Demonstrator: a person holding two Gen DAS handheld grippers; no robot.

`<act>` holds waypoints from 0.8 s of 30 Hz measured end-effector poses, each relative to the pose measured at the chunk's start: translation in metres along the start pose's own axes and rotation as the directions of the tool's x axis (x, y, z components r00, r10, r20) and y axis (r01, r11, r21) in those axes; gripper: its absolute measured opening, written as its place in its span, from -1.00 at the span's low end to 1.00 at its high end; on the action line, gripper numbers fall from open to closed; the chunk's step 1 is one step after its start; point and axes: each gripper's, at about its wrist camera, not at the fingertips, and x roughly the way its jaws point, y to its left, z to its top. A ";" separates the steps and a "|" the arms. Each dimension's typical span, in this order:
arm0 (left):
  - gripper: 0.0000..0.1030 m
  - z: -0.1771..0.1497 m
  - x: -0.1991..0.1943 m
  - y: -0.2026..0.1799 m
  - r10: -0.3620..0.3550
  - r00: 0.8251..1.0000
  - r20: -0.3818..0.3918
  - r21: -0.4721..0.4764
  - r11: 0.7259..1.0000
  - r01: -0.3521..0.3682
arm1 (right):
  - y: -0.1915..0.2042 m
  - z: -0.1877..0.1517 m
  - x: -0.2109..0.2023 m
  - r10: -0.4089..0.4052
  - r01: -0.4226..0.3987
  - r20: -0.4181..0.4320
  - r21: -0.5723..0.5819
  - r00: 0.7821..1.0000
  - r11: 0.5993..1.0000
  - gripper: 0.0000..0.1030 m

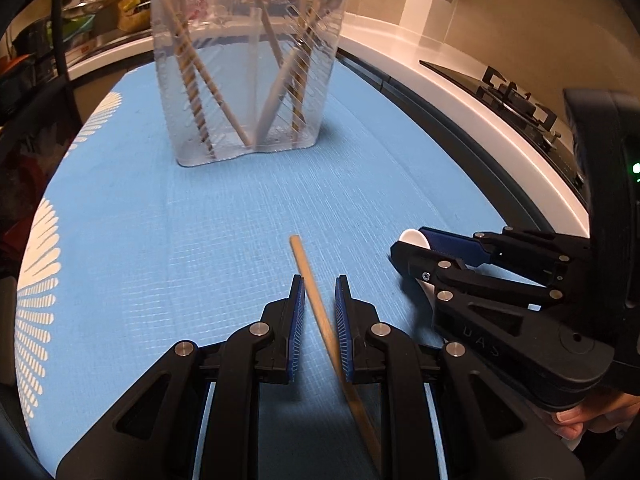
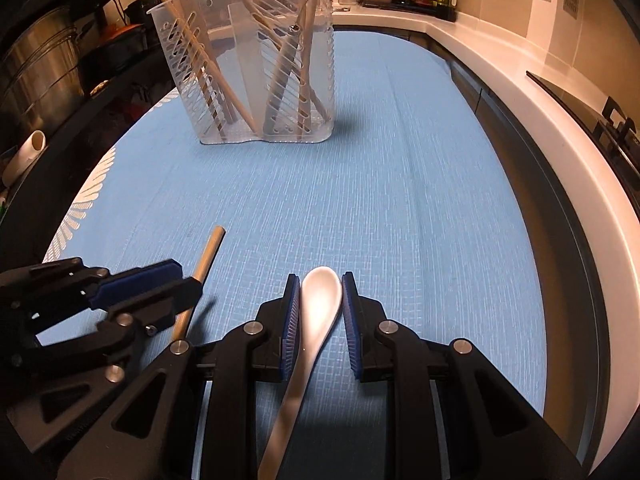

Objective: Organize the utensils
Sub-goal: 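Grasp the white spoon with the right tool while the left tool grasps the last chopstick, then lift the spoon and chopstick and carry them toward the clear holder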

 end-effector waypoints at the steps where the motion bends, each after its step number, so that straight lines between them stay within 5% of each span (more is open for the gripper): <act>1: -0.68 -0.001 0.003 -0.001 0.011 1.000 -0.010 0.007 1.000 -0.011 | -0.001 -0.001 0.000 0.001 -0.001 0.006 0.007 1.000 1.000 -0.57; 7: -0.81 -0.007 0.006 0.000 0.081 0.997 -0.013 0.067 0.995 -0.080 | 0.000 -0.003 0.002 0.008 -0.009 0.018 0.024 1.000 1.000 -0.50; 15: -0.86 -0.004 -0.006 0.050 0.109 0.993 -0.055 -0.049 0.993 -0.111 | -0.009 -0.002 -0.002 0.034 -0.036 0.020 0.094 0.999 0.995 -0.49; 24: -0.85 -0.006 -0.004 0.047 0.133 0.990 -0.046 -0.027 0.991 -0.134 | -0.018 -0.003 -0.007 0.040 -0.044 0.033 0.145 0.999 0.988 -0.49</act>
